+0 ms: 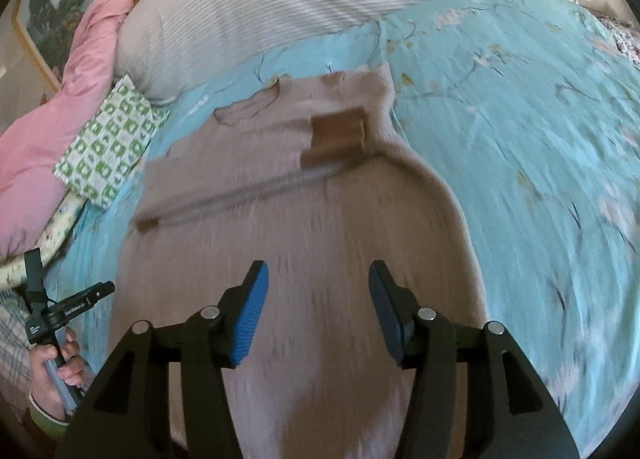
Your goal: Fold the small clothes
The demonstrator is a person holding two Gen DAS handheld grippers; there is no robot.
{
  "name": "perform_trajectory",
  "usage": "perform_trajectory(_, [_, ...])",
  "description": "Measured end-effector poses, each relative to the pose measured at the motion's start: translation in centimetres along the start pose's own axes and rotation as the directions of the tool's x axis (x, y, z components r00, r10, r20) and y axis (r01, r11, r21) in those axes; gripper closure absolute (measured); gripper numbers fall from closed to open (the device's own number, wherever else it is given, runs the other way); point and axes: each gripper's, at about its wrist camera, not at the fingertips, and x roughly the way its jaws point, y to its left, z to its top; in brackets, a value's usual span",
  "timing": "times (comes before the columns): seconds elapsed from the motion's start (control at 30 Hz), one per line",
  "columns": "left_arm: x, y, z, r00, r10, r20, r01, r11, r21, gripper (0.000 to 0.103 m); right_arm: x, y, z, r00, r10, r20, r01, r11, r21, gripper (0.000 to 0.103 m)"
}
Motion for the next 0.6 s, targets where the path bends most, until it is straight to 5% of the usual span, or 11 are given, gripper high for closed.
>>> perform_trajectory(0.3, [-2.5,2.0,-8.2,0.995,-0.099,-0.032,0.099,0.995,-0.010,0.060,-3.6,-1.5,-5.1,0.998,0.058,-0.023,-0.058,0.998,-0.016,0.049])
perform_trajectory(0.6, [-2.4,1.3,-14.2,0.965,-0.245,-0.091,0.246,0.969,-0.002,0.057,-6.7,-4.4,-8.8,0.993,0.108,-0.046,-0.108,0.994,-0.004,0.049])
